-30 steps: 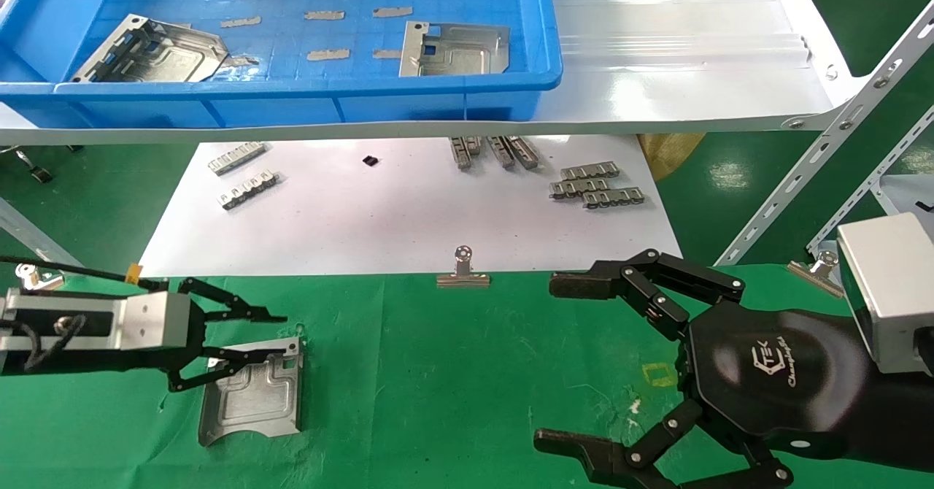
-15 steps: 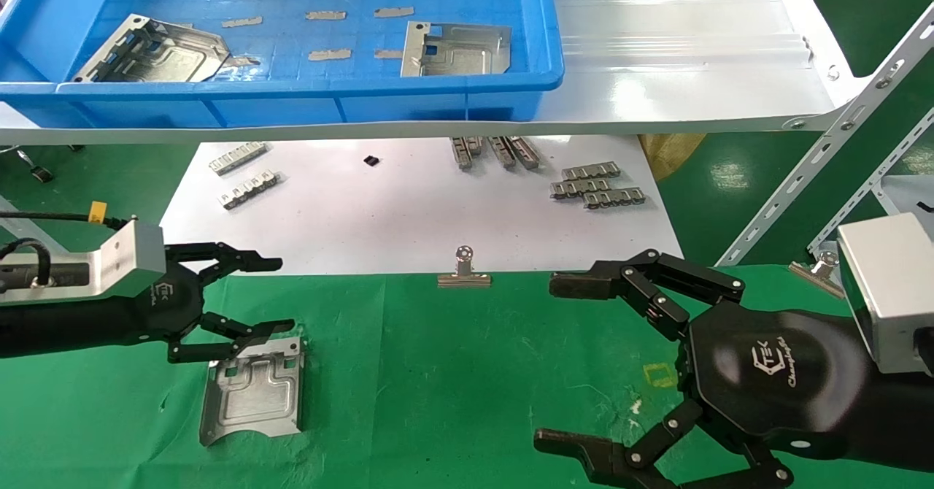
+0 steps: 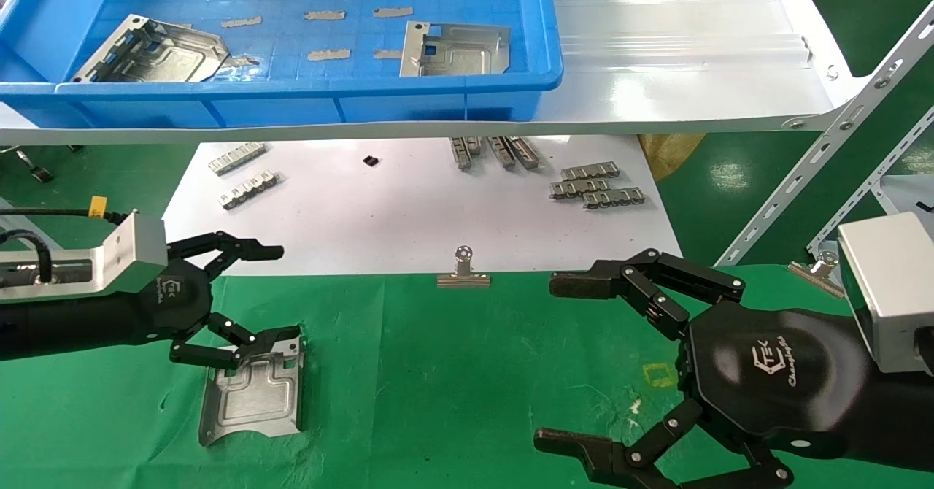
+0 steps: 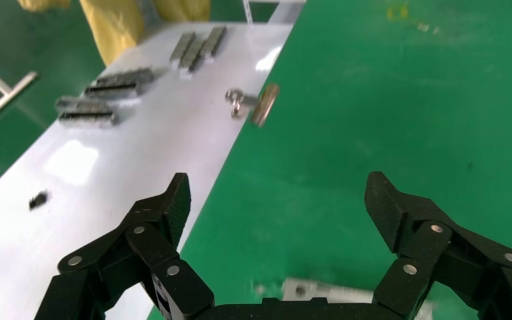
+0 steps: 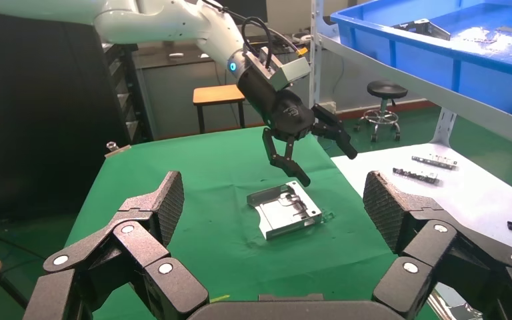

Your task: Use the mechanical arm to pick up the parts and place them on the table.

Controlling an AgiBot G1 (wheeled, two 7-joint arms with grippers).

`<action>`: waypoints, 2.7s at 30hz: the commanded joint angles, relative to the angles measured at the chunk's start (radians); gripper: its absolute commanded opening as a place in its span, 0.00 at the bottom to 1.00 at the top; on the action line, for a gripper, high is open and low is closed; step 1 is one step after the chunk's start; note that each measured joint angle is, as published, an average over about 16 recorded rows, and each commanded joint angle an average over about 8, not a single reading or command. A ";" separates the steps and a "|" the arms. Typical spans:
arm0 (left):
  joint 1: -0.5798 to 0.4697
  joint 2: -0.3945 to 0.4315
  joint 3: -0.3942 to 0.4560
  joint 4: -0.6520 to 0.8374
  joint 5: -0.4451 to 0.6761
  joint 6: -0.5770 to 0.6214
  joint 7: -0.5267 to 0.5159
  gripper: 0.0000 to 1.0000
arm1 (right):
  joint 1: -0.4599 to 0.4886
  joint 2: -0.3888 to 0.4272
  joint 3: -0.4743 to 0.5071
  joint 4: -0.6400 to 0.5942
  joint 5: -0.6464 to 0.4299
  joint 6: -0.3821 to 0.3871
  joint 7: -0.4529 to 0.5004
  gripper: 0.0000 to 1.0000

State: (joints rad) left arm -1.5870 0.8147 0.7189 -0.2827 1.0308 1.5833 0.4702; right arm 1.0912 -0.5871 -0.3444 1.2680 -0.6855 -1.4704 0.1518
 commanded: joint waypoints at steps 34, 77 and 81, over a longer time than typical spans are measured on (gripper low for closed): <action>0.342 -0.136 -0.293 -0.669 -0.200 -0.059 -0.439 1.00 | 0.000 0.000 -0.001 0.000 0.000 0.000 0.000 1.00; 0.516 -0.205 -0.442 -1.007 -0.303 -0.089 -0.660 1.00 | 0.000 0.000 -0.001 0.000 0.001 0.001 -0.001 1.00; 0.515 -0.205 -0.441 -1.005 -0.302 -0.089 -0.659 1.00 | 0.000 0.000 -0.001 0.000 0.001 0.001 -0.001 1.00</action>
State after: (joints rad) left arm -1.0722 0.6100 0.2777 -1.2877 0.7287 1.4946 -0.1885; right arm 1.0913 -0.5868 -0.3452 1.2675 -0.6847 -1.4698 0.1513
